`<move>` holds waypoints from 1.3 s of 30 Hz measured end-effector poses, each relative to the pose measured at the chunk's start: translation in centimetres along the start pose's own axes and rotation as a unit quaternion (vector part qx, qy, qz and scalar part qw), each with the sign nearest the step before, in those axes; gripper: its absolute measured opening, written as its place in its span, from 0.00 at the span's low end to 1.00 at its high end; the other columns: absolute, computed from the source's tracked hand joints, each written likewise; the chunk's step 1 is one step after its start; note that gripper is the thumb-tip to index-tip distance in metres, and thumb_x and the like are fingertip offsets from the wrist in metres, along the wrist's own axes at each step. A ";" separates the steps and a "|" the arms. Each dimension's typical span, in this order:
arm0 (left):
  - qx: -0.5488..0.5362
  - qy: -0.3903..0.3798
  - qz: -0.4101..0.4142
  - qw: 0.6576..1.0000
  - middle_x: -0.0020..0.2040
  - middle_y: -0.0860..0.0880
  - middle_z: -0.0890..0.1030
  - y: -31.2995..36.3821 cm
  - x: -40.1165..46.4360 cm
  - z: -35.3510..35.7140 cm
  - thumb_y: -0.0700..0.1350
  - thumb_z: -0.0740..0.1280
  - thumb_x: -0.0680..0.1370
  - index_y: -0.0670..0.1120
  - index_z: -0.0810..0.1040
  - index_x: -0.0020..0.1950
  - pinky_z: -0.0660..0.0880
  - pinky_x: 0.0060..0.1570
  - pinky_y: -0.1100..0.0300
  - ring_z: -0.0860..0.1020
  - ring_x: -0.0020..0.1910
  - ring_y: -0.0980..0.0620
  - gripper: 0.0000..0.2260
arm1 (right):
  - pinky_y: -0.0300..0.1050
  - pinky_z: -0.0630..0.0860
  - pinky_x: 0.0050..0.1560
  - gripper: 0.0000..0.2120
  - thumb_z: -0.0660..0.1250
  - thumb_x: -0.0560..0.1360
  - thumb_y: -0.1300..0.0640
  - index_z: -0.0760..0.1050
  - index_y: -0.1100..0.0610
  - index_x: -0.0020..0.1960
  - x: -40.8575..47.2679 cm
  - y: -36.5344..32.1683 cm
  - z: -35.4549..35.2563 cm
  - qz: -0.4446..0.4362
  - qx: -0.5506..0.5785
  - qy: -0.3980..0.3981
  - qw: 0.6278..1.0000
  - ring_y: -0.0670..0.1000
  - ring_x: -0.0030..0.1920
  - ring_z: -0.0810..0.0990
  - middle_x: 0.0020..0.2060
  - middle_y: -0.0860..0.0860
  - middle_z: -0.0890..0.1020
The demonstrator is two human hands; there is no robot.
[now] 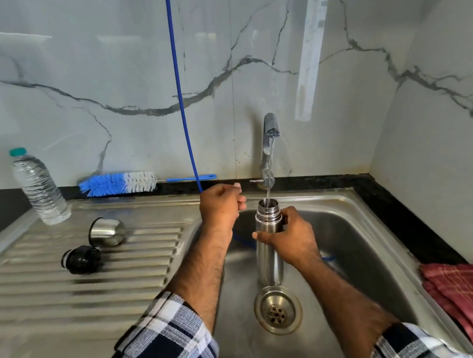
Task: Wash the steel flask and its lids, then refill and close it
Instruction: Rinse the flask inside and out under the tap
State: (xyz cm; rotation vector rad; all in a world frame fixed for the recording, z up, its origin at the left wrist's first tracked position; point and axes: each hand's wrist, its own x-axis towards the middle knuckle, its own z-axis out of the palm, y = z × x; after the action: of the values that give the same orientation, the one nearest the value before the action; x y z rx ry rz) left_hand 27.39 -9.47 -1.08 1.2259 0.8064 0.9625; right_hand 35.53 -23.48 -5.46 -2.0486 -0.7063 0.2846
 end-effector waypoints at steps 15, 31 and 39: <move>0.019 0.054 0.039 0.998 0.28 0.50 0.80 -0.7 1.2 -1.5 0.43 0.74 0.80 0.43 0.84 0.43 0.69 0.31 0.63 0.71 0.22 0.61 0.07 | 0.35 0.73 0.43 0.28 0.84 0.67 0.43 0.73 0.44 0.60 0.0 -2.1 -0.9 -0.079 0.016 0.072 0.994 0.38 0.46 0.78 0.44 0.37 0.78; -0.006 0.078 0.066 0.995 0.30 0.48 0.80 -0.4 1.4 -1.7 0.42 0.74 0.80 0.40 0.85 0.47 0.71 0.29 0.74 0.76 0.25 0.62 0.05 | 0.36 0.77 0.47 0.20 0.84 0.68 0.45 0.78 0.42 0.54 0.0 -2.6 -0.5 -0.065 0.026 0.056 0.996 0.38 0.48 0.81 0.44 0.38 0.82; -0.012 0.090 0.069 0.994 0.28 0.50 0.79 0.0 1.7 -2.1 0.41 0.74 0.79 0.40 0.85 0.46 0.72 0.29 0.70 0.75 0.25 0.60 0.05 | 0.44 0.82 0.51 0.22 0.84 0.67 0.43 0.80 0.43 0.57 0.3 -2.6 -0.6 -0.067 0.037 0.069 0.995 0.40 0.48 0.83 0.46 0.40 0.84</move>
State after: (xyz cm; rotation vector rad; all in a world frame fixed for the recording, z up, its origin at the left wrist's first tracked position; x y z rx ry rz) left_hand 26.18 -7.13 -1.44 1.1983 0.8571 1.2041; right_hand 35.10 -22.67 -2.99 -1.9198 -0.7330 0.0911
